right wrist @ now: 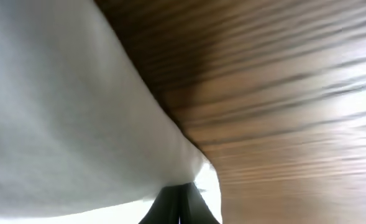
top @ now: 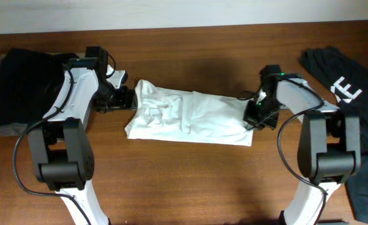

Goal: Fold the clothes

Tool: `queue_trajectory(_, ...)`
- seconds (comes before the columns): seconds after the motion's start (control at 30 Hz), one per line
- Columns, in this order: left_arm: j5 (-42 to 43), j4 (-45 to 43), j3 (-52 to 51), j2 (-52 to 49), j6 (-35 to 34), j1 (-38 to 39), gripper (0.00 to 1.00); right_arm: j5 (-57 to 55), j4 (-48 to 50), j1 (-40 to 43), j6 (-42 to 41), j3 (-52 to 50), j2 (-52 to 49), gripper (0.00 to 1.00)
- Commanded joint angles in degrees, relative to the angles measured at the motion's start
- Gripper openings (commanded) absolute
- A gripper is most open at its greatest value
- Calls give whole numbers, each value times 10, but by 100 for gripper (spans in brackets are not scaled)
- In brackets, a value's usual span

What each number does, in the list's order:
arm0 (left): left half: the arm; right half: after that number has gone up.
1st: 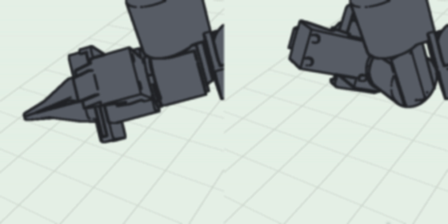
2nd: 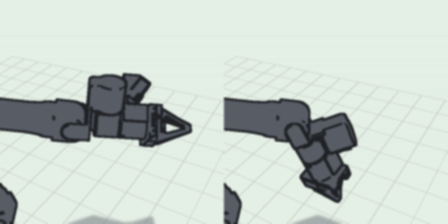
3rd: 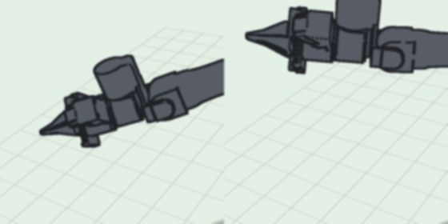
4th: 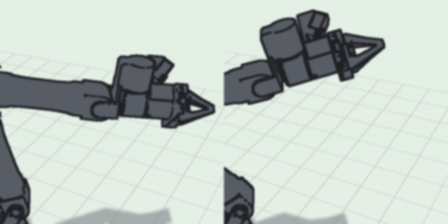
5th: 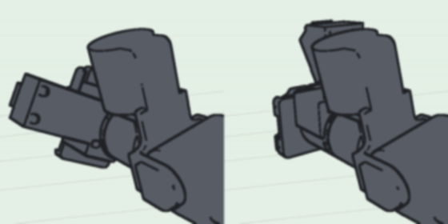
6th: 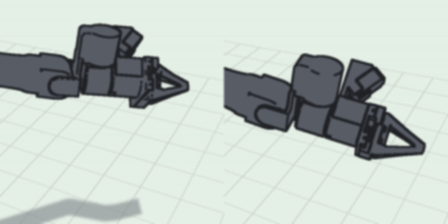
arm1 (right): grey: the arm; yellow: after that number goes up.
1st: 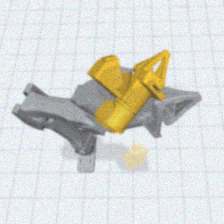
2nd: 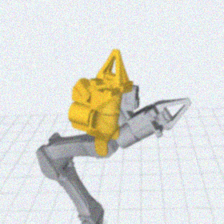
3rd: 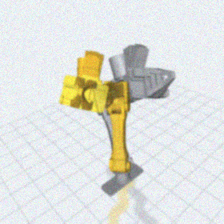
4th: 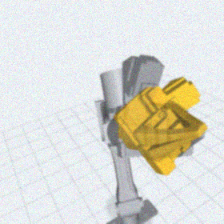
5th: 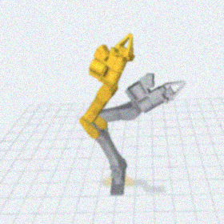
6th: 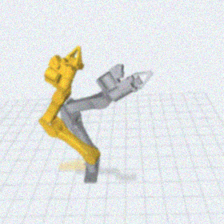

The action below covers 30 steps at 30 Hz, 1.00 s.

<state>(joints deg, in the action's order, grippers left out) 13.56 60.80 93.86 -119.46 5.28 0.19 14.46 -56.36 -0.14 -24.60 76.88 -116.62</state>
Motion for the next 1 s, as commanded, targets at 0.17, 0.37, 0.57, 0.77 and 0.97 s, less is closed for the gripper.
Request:
queue_trajectory(0.17,162,-150,-94,-61,33,73,86,-87,-2,12,34,-18,-20,4)
queue_trajectory(0.37,212,-159,-94,-70,-35,96,57,-87,-9,13,34,-18,-20,4)
queue_trajectory(0.57,147,-74,-43,-68,-44,60,1,-87,-38,13,49,-12,-13,4)
queue_trajectory(0.77,91,178,297,-67,17,43,1,-7,-79,13,94,22,105,4)
queue_trajectory(0.97,-21,186,316,-100,16,171,1,-7,-80,13,94,22,156,4)
